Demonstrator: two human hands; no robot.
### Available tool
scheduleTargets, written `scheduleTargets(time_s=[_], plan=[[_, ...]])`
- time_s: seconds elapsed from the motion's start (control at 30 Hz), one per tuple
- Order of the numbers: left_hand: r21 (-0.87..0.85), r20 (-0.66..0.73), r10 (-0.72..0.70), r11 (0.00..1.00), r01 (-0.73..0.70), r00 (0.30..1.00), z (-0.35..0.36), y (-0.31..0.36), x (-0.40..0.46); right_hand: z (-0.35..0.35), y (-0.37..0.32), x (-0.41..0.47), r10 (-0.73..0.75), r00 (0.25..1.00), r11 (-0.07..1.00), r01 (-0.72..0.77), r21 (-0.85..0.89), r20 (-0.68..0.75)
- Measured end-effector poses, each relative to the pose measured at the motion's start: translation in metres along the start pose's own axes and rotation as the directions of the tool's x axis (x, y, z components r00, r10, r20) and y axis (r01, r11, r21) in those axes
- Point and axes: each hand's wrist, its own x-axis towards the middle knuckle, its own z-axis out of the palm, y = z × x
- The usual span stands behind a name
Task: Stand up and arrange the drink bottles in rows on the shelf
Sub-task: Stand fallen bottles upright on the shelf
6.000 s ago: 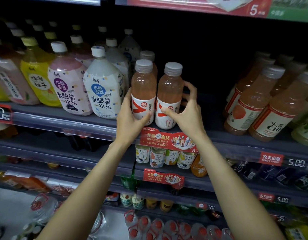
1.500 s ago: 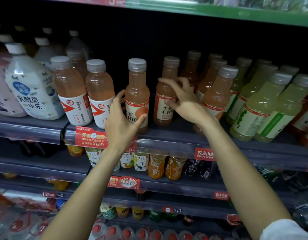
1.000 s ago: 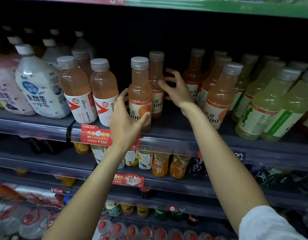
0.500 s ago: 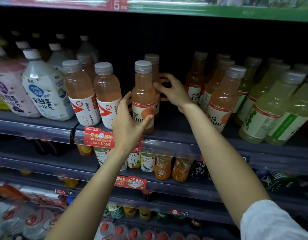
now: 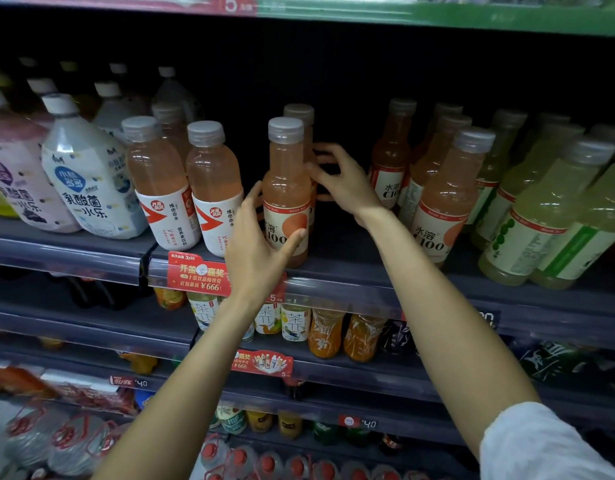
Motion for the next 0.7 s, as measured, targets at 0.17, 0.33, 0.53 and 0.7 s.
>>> scheduleTargets(time_s=[0.17, 0.33, 0.53, 0.7], plan=[[-0.076, 0.018, -0.041, 0.996, 0.042, 0.999, 0.002, 0.0, -0.001, -0.014, 0.018, -0.034, -0.22, 0.954, 0.907, 0.123, -0.403, -0.205], [-0.113, 0.03, -0.053, 0.992, 0.057, 0.998, 0.003, -0.001, -0.001, -0.028, 0.036, -0.035, -0.279, 0.912, 0.573, -0.094, -0.814, -0.302], [-0.136, 0.031, -0.043, 0.99, 0.047, 0.999, 0.004, -0.004, -0.003, -0.036, 0.033, 0.006, -0.196, 0.915, 0.444, -0.237, -0.864, -0.352], [-0.154, 0.049, -0.039, 0.987, 0.046, 0.998, 0.002, -0.003, -0.002, -0.039, 0.028, 0.025, -0.15, 0.909, 0.197, -0.359, -0.912, -0.39]])
